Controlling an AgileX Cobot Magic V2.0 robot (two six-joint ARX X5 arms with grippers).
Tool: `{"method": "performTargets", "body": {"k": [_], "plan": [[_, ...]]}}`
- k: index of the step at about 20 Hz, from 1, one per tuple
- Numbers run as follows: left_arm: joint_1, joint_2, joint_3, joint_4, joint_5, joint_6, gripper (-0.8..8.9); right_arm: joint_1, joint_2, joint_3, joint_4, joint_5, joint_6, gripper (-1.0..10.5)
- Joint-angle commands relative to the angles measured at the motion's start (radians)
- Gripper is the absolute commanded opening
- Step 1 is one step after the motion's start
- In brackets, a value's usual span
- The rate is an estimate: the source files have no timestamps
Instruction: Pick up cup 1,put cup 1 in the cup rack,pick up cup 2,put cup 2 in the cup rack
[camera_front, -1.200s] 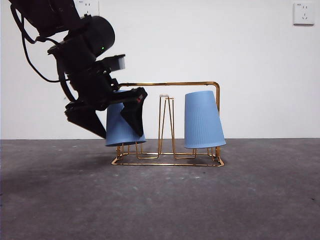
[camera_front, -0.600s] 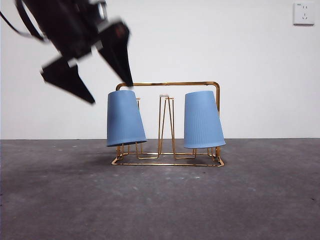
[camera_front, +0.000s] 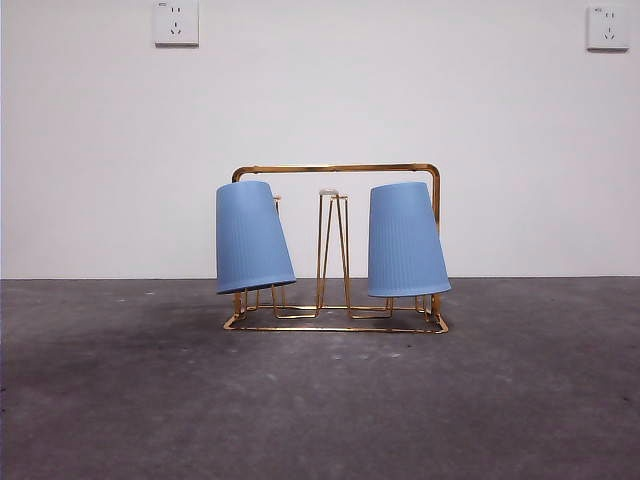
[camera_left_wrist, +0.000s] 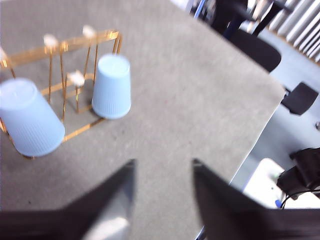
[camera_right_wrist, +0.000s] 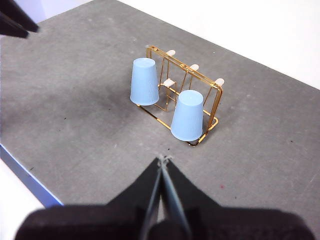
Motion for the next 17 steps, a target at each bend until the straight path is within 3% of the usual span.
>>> {"method": "performTargets", "body": {"k": [1,13,17], "plan": [[-0.002,-0.037,-0.002,-0.002,0.004,-0.003,-0.04,-0.001,-0.003,-0.008,-0.023,-0.002,0.012,0.0],[-0.002,-0.042,-0.002,-0.001,0.003,-0.002,-0.03,-0.001,-0.002,-0.008,-0.023,0.001,0.011,0.0],[0.001,-0.007,-0.002,0.019,-0.060,0.016,-0.03,-0.001,-0.002,-0.008,-0.023,0.001,0.011,0.0]]}}
